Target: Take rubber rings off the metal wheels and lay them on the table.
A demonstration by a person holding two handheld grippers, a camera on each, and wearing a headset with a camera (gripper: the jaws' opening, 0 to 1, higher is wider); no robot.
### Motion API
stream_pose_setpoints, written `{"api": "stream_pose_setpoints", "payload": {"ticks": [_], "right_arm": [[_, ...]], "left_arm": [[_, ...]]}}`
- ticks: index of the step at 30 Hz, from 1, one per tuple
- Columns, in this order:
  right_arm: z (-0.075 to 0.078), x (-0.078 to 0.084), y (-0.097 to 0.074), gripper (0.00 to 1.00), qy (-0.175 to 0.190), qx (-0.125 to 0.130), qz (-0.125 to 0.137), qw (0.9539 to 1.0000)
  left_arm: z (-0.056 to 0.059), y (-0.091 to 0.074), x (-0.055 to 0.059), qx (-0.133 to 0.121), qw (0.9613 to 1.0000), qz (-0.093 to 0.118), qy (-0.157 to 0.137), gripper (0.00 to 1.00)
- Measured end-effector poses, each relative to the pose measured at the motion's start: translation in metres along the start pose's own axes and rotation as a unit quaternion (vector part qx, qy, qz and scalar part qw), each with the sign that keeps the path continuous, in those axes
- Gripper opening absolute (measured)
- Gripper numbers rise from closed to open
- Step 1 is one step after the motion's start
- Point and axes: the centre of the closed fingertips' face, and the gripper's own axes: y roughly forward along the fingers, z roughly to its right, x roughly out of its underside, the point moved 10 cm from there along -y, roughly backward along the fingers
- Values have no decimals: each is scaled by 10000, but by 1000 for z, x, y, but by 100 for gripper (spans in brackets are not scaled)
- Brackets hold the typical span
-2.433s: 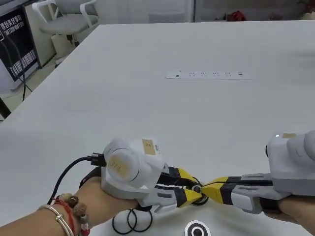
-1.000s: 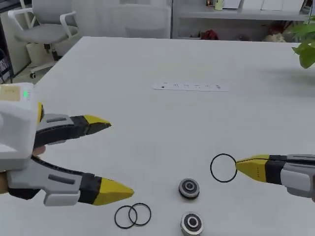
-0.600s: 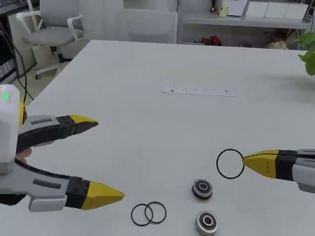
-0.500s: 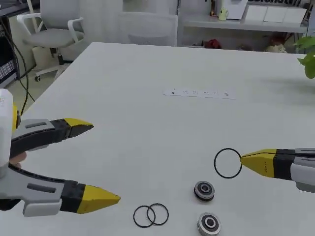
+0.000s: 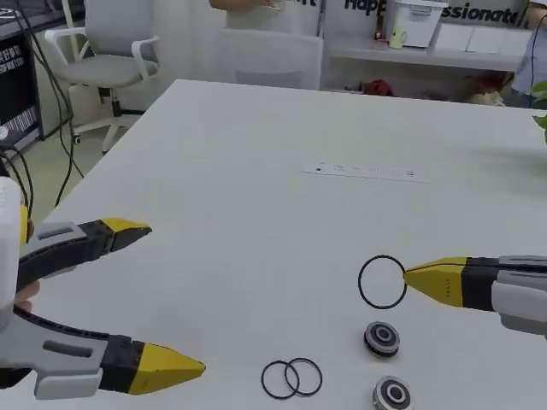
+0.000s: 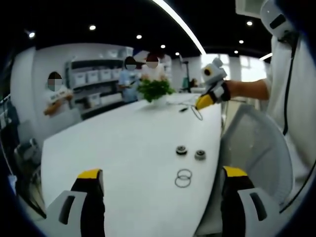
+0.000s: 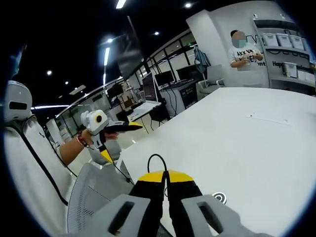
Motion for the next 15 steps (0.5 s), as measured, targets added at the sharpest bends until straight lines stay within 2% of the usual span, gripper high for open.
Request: {"api": "stream_pose_setpoints", "payload": {"ticks": [7,15], "right_arm": [[-7,-2,21,0,-11,-64,-76,10000],[-9,0,45,0,28,-142,-233,9996]], "left_arm": [[-10,-7,13,8,10000,24,-68,100],[-22,-7,24,44,9998,133,-148,100]]}}
